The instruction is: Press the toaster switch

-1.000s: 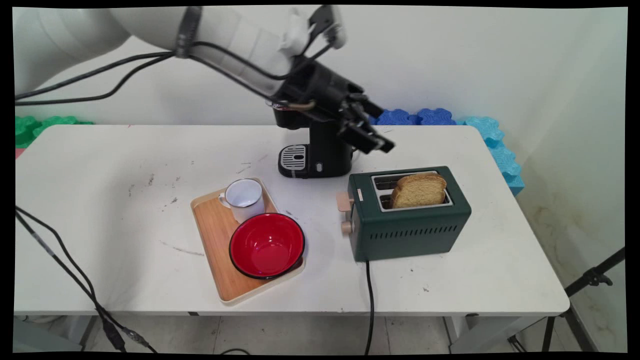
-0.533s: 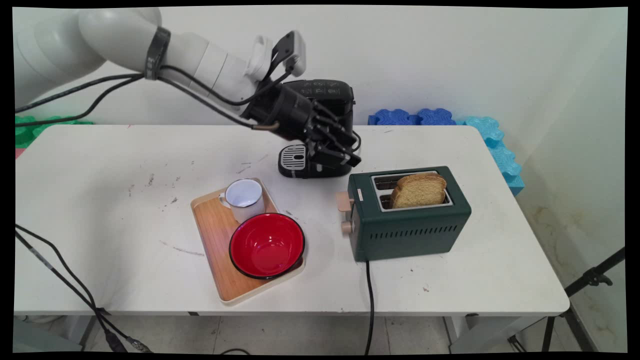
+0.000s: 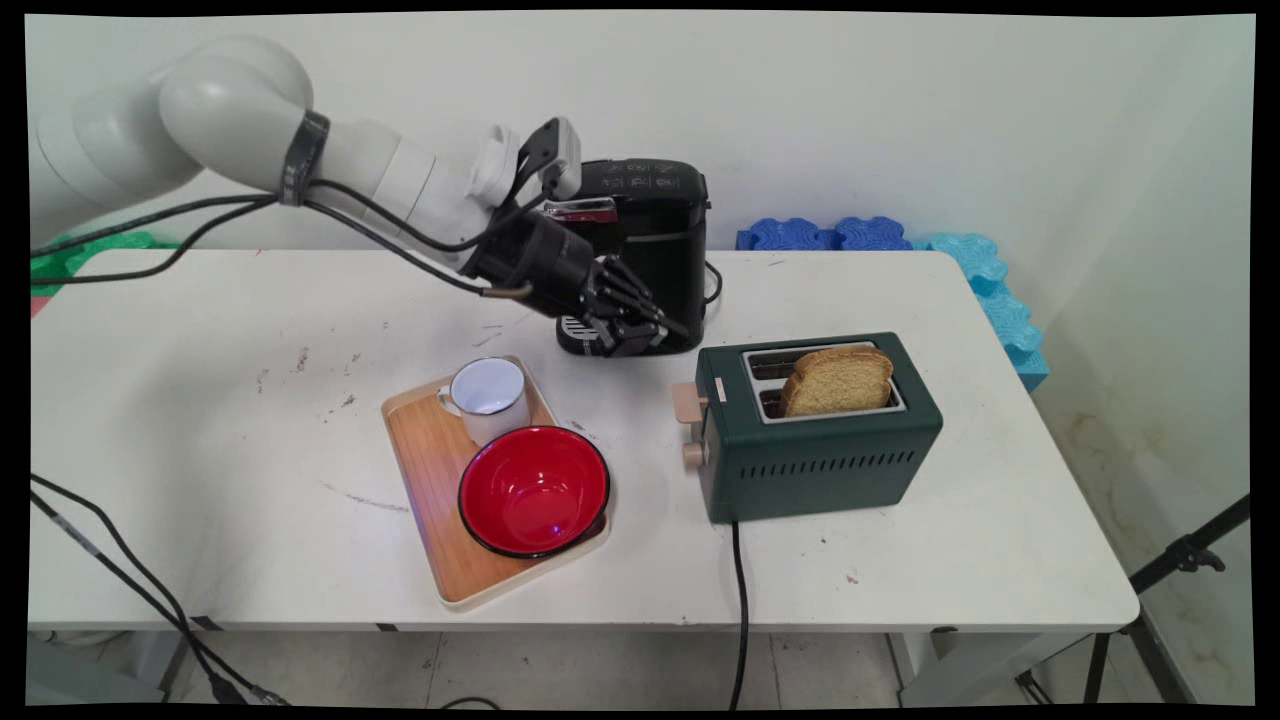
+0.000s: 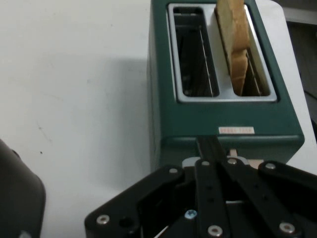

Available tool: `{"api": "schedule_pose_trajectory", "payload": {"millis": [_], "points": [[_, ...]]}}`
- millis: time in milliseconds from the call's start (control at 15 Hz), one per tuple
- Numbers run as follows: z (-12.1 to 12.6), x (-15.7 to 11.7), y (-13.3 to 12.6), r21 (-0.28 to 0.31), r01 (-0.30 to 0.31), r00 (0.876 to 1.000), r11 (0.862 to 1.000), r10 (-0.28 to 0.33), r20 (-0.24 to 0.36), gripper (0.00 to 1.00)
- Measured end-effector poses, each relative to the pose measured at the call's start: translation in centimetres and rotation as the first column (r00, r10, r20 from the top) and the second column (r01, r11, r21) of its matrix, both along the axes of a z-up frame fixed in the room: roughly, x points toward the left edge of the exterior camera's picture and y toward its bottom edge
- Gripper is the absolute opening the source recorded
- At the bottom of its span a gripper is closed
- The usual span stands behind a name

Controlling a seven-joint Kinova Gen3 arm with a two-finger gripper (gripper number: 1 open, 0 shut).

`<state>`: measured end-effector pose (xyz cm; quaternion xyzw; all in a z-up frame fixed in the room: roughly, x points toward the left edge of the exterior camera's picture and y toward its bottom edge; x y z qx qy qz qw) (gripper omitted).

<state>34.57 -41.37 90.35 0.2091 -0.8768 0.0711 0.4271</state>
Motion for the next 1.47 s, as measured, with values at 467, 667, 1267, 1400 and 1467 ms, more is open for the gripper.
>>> {"api": "schedule_pose_trajectory", "payload": {"millis": [467, 667, 1267, 1400, 1467], "points": [[-2.4, 0.2, 0.4, 0.042, 0.005, 1.0, 0.999, -0.004, -0.015, 0.0], [-3.2, -0.1, 0.5, 0.045, 0.015, 1.0, 0.999, -0.014, -0.017, 0.0], [-5.3, -1.3, 0.4, 0.041, 0.036, 0.999, 0.999, -0.035, -0.019, 0.0], [-5.8, -1.5, 0.4, 0.042, 0.038, 0.999, 0.998, -0.037, -0.018, 0.0], [-6.0, -1.6, 0.4, 0.043, 0.04, 0.999, 0.998, -0.039, -0.017, 0.0]]}}
